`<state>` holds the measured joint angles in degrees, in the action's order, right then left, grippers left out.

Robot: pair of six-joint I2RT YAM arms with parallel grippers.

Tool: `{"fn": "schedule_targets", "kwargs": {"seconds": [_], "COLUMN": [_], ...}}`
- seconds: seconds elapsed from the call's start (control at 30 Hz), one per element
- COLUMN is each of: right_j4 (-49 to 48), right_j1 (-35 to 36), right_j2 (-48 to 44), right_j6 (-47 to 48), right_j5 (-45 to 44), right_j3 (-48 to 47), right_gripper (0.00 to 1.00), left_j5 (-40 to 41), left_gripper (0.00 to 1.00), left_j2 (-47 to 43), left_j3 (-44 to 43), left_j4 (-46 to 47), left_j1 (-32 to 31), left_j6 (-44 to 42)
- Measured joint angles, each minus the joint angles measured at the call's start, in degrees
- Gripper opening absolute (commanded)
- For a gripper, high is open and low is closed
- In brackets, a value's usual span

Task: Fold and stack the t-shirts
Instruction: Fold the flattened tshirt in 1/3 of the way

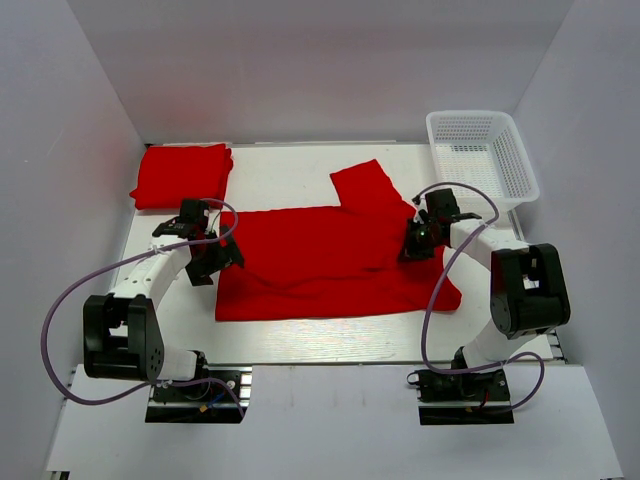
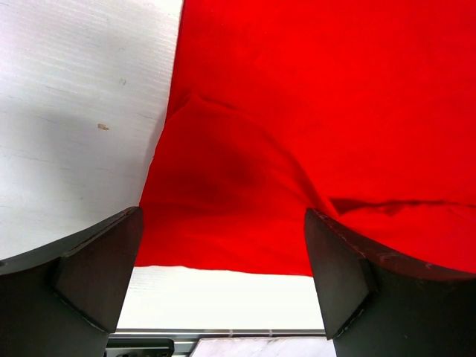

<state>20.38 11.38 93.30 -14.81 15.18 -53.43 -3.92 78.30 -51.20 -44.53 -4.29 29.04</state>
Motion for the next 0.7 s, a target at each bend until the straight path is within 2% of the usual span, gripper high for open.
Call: {"fn": "schedule_targets", "kwargs": {"seconds": [0.3, 0.7], "right_j4": [-1.88, -4.39], "right_j1": [0.07, 0.76], "right_j2": [0.61, 11.91], "right_j6": [-0.17, -2.89], "right_j5": [4.74, 7.98], "right_j3": [-8.37, -19.67], "right_gripper": [0.00, 0.00], "left_j5": [0.00, 0.09], "left_gripper": [1.00, 1.00], "left_j2": [0.48, 3.74], "left_j3": [-0.59, -3.28], "left_j4": [0.15, 1.05], "left_j1": [0.00, 0.00], "left_j6": [-0.11, -0.11]}}
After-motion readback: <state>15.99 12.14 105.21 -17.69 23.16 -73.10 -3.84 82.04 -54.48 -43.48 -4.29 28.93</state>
